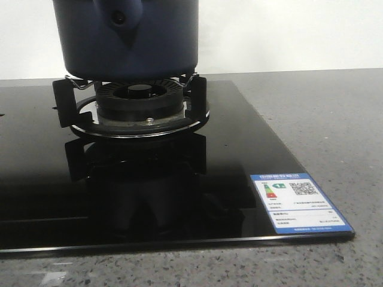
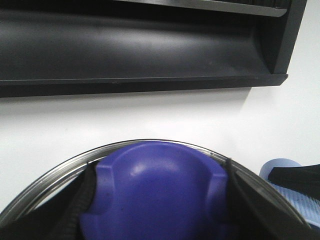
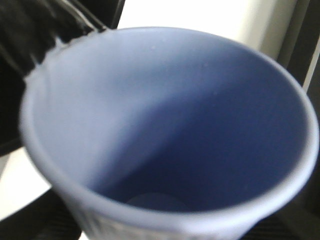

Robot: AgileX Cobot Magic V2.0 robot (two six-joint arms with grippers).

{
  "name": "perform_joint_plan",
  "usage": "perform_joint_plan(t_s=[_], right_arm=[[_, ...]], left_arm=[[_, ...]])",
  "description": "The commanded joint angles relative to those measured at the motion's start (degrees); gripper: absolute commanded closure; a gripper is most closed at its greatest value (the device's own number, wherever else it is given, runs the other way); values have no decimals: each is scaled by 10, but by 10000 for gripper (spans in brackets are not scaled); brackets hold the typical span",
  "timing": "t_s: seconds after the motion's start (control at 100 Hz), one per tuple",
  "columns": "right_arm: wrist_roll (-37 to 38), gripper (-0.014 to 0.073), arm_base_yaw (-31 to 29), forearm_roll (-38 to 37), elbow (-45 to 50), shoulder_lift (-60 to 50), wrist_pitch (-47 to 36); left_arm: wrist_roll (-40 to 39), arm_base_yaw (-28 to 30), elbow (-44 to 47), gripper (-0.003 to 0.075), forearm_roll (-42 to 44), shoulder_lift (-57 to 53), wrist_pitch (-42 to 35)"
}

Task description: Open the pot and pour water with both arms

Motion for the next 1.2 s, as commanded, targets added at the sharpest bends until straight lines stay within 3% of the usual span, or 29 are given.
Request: perform_joint_plan(t_s=[0.0, 0.61, 0.86, 1.19], right_arm=[[0, 297, -1, -24, -28, -24, 0], [6, 297, -1, -26, -33, -24, 3], [226, 298, -1, -24, -33, -29, 19], [506, 297, -1, -13, -33, -59, 165]], left_arm=[[-4, 1, -20, 363, -5, -15, -51], [-4, 1, -20, 363, -4, -15, -51], [-4, 1, -20, 363, -4, -15, -51], [-4, 1, -20, 363, -3, -15, -51]])
